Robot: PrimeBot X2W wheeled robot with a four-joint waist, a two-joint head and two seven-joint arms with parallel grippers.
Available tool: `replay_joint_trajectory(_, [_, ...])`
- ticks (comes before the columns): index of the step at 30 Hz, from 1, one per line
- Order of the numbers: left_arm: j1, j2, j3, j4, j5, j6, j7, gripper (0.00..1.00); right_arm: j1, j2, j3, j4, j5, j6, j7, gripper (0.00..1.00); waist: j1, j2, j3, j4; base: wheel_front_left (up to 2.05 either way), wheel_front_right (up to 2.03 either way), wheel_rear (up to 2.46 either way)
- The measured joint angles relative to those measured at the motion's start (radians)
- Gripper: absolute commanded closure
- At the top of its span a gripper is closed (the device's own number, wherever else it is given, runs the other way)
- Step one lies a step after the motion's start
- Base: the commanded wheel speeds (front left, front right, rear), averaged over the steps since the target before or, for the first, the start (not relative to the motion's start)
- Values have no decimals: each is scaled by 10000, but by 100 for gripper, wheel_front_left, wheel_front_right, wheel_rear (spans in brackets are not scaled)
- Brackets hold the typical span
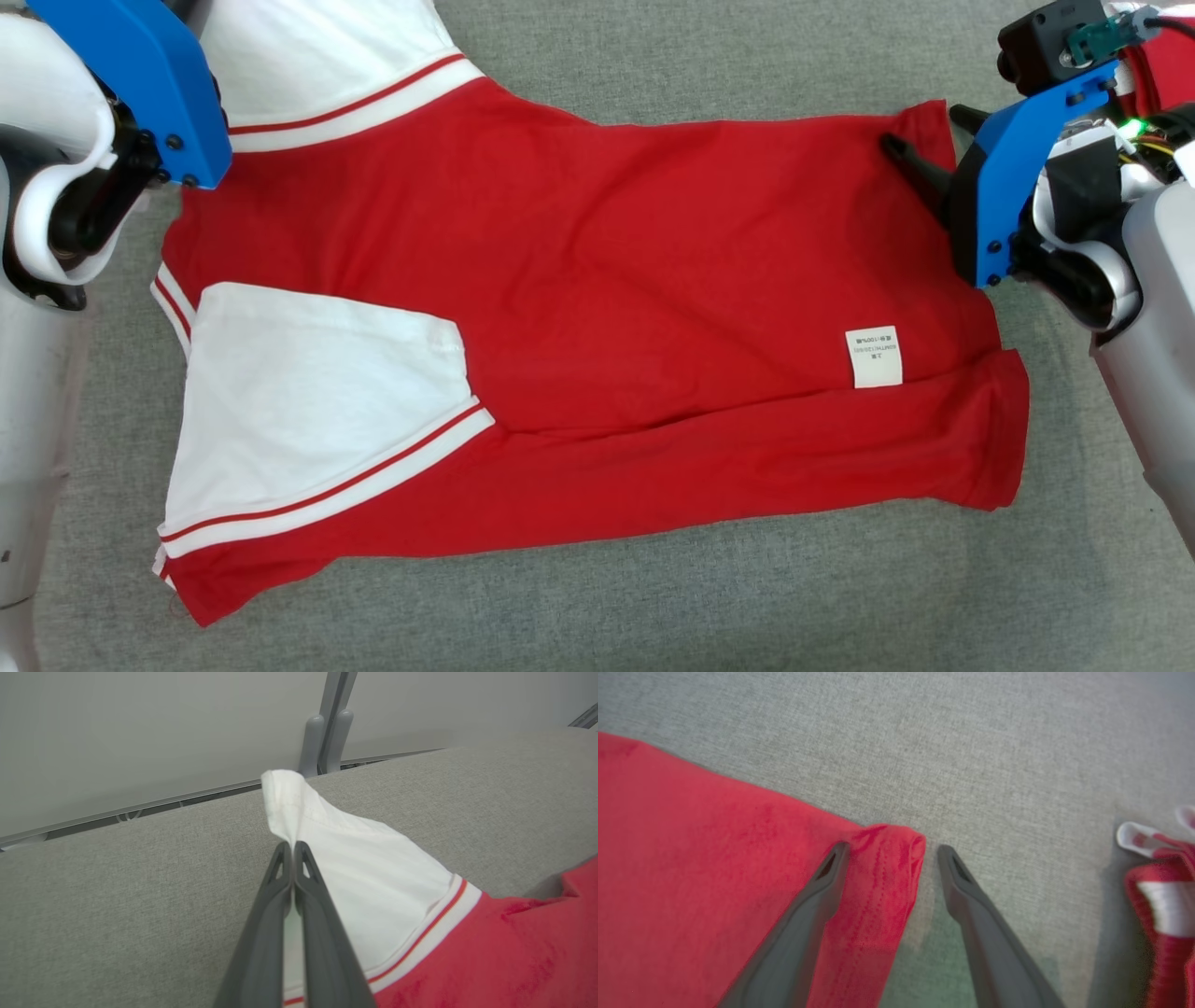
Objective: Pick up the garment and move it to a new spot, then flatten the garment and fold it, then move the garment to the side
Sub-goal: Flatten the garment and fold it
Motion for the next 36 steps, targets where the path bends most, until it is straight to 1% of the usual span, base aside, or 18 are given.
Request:
replay_joint_trajectory(2, [13,-61,10,52,-96,-12,-79,100,-169,-4,42,211,130,0,121,0,-1,-1,22,46,0,0,0])
replay_joint_trajectory(3, [13,-96,13,77,-111,-13,-123,100,-227,-8,111,278,192,0,146,9,-1,-1,32,63,0,0,0])
replay_joint_trajectory(4, [13,-128,12,104,-113,-19,-167,100,-275,-17,186,324,222,0,142,45,-1,-1,42,75,0,0,0])
replay_joint_trajectory(5, [12,-153,8,132,-123,-21,-198,100,-335,-36,259,362,259,0,117,56,-1,-1,52,84,0,0,0])
replay_joint_trajectory(6, [12,-167,2,167,-148,-23,-255,100,-395,-65,343,401,261,0,59,73,-1,-1,58,91,0,0,0])
replay_joint_trajectory(7, [12,-171,2,203,-161,-25,-270,100,-422,-84,449,418,261,0,-38,93,-1,-1,58,95,0,0,0])
replay_joint_trajectory(8, [12,-173,0,234,-167,-36,-326,100,-434,-96,543,437,263,0,-173,100,-1,0,54,99,0,0,0])
replay_joint_trajectory(14, [45,-173,-61,309,-174,-128,-683,100,-485,-295,1043,318,568,0,-1055,100,1,0,-220,197,0,0,0])
replay_joint_trajectory(16, [128,-161,-119,255,-199,-176,-796,100,-419,-520,1331,73,581,2,-1369,100,0,0,-386,250,0,0,0])
replay_joint_trajectory(18, [373,-119,-173,107,-282,-215,-903,100,-218,-759,1524,-130,606,0,-1624,100,-1,-1,-578,305,0,0,0])
replay_joint_trajectory(21, [945,-98,-178,-240,-493,-261,-1137,100,347,-917,1624,-489,882,2,-2063,100,0,0,-913,399,0,0,0])
replay_joint_trajectory(26, [2255,109,-88,-1022,-731,-270,-1530,100,1283,-1294,1459,-1076,1024,0,-2784,100,-2,-1,-1482,535,0,0,0])
replay_joint_trajectory(30, [3439,159,13,-1657,-947,-104,-1785,100,2144,-1413,1250,-1444,1068,0,-3055,100,-2,-1,-1931,632,0,0,0])
replay_joint_trajectory(36, [5113,-38,35,-2102,-1302,167,-2282,100,3329,-1461,644,-1787,1078,0,-3227,100,-2,-2,-2418,783,0,0,0])
